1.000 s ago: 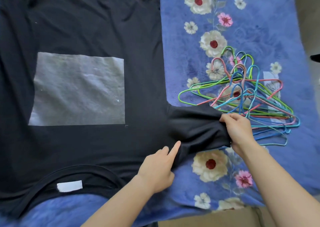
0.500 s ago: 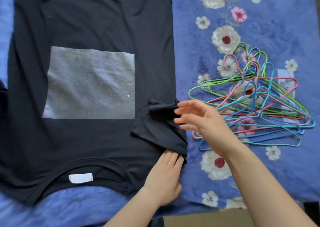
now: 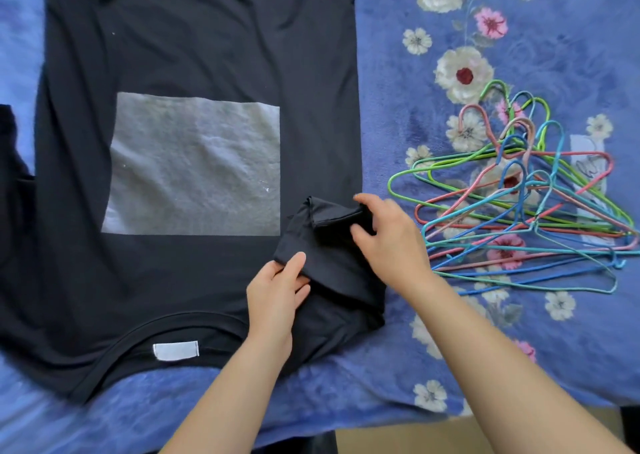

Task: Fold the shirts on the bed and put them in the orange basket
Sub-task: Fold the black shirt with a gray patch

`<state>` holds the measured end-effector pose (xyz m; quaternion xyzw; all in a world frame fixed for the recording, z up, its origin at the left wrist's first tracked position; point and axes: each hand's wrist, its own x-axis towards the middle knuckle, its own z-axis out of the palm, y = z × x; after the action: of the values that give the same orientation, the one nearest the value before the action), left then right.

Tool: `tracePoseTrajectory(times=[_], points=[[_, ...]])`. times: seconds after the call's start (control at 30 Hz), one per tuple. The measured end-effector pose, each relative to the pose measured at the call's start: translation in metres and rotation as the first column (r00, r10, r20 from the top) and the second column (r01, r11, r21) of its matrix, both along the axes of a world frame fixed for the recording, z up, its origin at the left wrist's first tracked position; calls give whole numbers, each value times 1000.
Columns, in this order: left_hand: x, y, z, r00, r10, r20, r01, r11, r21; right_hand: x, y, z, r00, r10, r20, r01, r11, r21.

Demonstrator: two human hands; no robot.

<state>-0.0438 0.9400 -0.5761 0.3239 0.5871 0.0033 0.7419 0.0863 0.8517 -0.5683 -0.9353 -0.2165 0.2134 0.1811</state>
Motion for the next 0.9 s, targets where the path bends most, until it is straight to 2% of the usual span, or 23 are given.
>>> tracePoseTrajectory(times=[0.1, 0.2, 0.3, 0.37, 0.43, 0.47, 0.57, 0.67, 0.73, 0.8, 0.83, 0.9], points=[[-1, 5, 5, 999, 6, 38, -12, 990, 140, 29, 18, 3, 984, -177, 10, 176, 981, 83], [-11, 11, 11, 999, -2, 43, -9, 966, 258, 42, 33, 1, 977, -191, -90, 206, 954, 217], [-24, 21, 1, 992, 115, -45, -103, 969, 223, 30, 43, -10, 990, -117, -74, 130, 969, 212], [-28, 26, -6, 988, 135, -79, -121, 979, 162, 9, 40, -20, 994, -49, 96, 27, 976, 218], [-29, 28, -7, 995, 79, -69, -68, 988, 141, -17, 32, -31, 948, 92, 306, -147, 976, 161], [-28, 28, -7, 996, 55, -66, -44, 988, 148, -28, 24, -36, 918, 165, 361, -220, 969, 116], [-33, 36, -9, 997, 43, -65, -30, 983, 183, -64, -1, -50, 907, 291, 304, -314, 949, 28], [-40, 45, -14, 996, -50, -80, 64, 982, 177, -94, -31, -52, 966, 188, 180, -190, 982, -5], [-44, 47, -13, 986, -144, -79, 156, 973, 173, -109, -45, -47, 997, 1, 77, -5, 999, 52], [-46, 49, -12, 976, -198, -90, 211, 961, 177, -114, -49, -35, 972, -220, -88, 229, 966, 116], [-46, 50, -11, 974, -206, -97, 220, 959, 178, -116, -51, -30, 955, -270, -121, 283, 954, 102], [-47, 53, -9, 972, -210, -110, 225, 961, 159, -118, -57, -23, 970, -237, -56, 237, 971, 4]])
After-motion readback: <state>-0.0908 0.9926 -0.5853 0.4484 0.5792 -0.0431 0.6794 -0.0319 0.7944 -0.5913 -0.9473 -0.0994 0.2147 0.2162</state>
